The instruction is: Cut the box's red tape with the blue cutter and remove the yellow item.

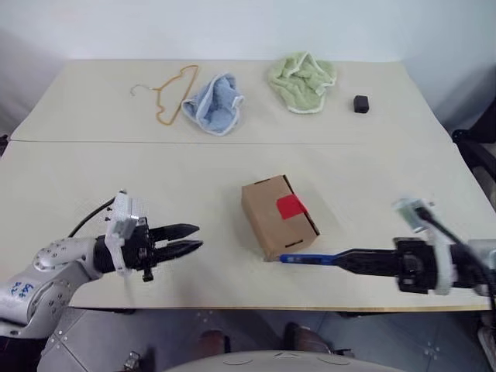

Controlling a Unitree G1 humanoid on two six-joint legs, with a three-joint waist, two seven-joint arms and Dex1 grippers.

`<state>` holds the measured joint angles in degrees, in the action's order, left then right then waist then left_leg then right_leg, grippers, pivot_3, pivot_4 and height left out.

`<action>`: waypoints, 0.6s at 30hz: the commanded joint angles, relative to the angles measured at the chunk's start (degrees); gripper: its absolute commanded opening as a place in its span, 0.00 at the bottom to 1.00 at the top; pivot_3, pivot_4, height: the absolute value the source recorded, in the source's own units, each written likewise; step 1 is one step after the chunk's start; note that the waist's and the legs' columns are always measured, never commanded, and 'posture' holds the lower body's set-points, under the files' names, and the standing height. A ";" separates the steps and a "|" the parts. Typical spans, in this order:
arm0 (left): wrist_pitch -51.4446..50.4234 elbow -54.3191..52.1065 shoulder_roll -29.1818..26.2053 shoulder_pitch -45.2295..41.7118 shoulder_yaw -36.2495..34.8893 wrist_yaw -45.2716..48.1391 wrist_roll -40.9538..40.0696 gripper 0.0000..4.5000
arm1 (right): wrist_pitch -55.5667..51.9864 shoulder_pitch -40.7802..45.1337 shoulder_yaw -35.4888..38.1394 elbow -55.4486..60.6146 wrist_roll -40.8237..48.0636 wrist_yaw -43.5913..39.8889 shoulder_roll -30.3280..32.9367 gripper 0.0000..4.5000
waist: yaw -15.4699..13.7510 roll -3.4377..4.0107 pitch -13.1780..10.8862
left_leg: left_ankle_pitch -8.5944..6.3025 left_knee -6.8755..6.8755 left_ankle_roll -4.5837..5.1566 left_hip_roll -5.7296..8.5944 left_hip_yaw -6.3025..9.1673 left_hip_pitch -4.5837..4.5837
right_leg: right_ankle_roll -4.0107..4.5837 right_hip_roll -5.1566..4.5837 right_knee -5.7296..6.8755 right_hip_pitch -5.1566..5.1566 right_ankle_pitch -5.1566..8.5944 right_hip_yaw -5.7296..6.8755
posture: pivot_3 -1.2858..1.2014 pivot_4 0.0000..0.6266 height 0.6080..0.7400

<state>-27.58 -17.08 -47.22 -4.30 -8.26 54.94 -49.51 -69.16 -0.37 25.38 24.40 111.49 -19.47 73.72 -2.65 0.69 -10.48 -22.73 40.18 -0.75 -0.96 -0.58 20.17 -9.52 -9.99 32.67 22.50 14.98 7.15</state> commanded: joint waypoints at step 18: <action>7.97 18.48 23.82 -28.06 19.52 -3.76 26.84 0.00 | -4.56 47.90 -27.01 -16.46 -14.19 12.41 1.41 0.03 | 1.14 -0.19 -0.08 | 0.06 -0.02 -0.02 -0.02 -0.12 0.21 | -0.09 0.07 -0.22 0.18 -0.13 -0.03 | 0.52 0.24 1.00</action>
<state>-20.41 2.69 -23.50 -32.10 10.81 51.91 -24.45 -72.00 45.24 -1.28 9.19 99.05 -7.91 75.64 -1.51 0.51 -10.57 -22.67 40.16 -0.76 -0.98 -0.70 20.39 -9.61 -9.92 32.44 22.69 14.85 7.12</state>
